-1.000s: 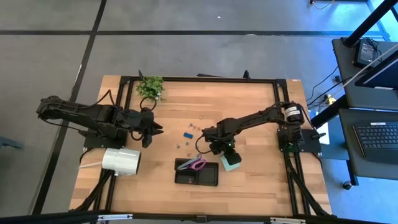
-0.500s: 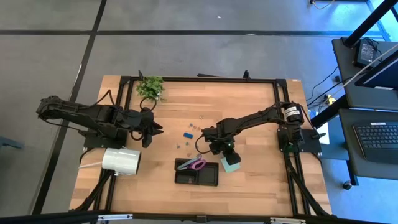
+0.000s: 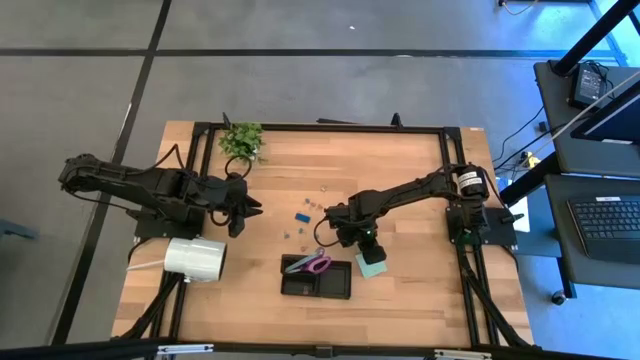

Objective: Pick and place office supplies into organizer
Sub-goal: Put the light blue sticky note into the desk organizer

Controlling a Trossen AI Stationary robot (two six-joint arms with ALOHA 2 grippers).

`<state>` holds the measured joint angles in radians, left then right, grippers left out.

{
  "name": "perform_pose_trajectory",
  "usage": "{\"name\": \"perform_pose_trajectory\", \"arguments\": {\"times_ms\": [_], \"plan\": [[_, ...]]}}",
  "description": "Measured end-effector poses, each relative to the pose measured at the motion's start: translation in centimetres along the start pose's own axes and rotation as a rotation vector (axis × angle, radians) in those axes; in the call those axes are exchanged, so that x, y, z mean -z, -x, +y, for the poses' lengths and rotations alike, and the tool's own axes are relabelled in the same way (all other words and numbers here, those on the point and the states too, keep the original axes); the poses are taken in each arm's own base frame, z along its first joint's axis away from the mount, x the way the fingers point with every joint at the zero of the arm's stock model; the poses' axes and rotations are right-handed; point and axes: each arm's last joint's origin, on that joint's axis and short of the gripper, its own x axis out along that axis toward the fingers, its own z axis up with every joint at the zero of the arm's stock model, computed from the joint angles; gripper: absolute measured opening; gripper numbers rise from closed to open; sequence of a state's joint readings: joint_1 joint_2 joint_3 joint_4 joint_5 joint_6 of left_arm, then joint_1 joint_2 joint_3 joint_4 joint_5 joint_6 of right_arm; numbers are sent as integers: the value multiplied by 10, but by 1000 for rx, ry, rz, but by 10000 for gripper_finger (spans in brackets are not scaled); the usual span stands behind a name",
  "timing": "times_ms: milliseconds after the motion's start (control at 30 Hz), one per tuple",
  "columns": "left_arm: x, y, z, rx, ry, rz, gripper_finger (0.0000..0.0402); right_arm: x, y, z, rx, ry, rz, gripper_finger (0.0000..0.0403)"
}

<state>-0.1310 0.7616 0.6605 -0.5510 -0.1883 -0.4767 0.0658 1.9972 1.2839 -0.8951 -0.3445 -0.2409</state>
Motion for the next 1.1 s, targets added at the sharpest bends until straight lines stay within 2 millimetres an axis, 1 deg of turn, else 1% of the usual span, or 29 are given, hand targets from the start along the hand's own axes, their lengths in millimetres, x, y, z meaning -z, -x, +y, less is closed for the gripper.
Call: {"name": "perform_pose_trajectory", "arguments": {"times_ms": [233, 300, 400, 533, 733, 933, 1033, 1100], "plan": [[0, 0, 0, 0, 0, 0, 95, 2, 1, 1, -7, -34, 18, 150], [0, 0, 0, 0, 0, 0, 95, 2, 2, 2, -6, -38, 32, 168], [0, 0, 0, 0, 0, 0, 95, 0, 8, 4, -1, -41, 41, 184], [0, 0, 0, 0, 0, 0, 95, -9, 19, 9, 3, -59, 23, 190], [0, 0, 0, 0, 0, 1, 95, -13, 16, 31, 3, -86, 57, 186], [0, 0, 0, -1, 0, 1, 95, -15, 7, 54, 112, -100, 89, 188], [0, 0, 0, -2, -15, 4, 95, -13, 10, 62, 195, -162, 71, 188], [0, 0, 0, -2, -40, 4, 95, -10, 17, 66, 252, -208, 50, 188]]}}
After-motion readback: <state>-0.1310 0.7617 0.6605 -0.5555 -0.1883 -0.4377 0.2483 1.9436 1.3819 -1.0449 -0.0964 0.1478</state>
